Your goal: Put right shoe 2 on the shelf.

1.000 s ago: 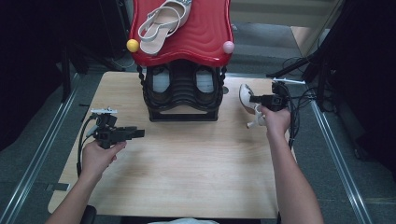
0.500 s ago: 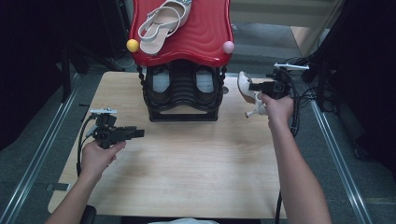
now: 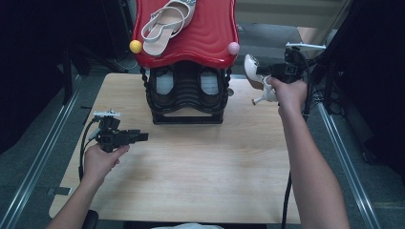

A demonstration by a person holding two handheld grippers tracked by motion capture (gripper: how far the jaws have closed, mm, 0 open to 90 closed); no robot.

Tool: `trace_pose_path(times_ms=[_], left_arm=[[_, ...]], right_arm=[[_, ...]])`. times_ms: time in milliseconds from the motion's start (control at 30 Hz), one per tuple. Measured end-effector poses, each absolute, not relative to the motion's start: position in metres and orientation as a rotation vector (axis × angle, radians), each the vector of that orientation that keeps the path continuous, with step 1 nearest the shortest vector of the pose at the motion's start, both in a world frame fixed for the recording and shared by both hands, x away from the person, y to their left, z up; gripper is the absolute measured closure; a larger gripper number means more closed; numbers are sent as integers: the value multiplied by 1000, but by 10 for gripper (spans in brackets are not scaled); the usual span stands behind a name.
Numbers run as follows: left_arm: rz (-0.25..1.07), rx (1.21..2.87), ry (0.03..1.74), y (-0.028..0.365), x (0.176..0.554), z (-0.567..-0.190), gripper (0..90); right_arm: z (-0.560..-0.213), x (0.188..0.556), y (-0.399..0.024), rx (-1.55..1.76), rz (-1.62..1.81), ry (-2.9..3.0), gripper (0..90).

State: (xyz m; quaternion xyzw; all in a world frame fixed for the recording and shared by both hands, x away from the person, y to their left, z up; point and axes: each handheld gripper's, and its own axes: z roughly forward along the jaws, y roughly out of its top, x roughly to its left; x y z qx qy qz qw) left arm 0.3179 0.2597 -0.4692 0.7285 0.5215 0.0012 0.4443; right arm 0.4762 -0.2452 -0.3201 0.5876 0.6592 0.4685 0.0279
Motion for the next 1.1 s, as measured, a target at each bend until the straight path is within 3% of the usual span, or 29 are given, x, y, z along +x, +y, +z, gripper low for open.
trace_pose_path(times_ms=[1100], left_arm=[[-25, 1834, 1269, 254, 318, -470, 453]], right_arm=[[-195, 482, -203, 1641, 1501, 1981, 887]])
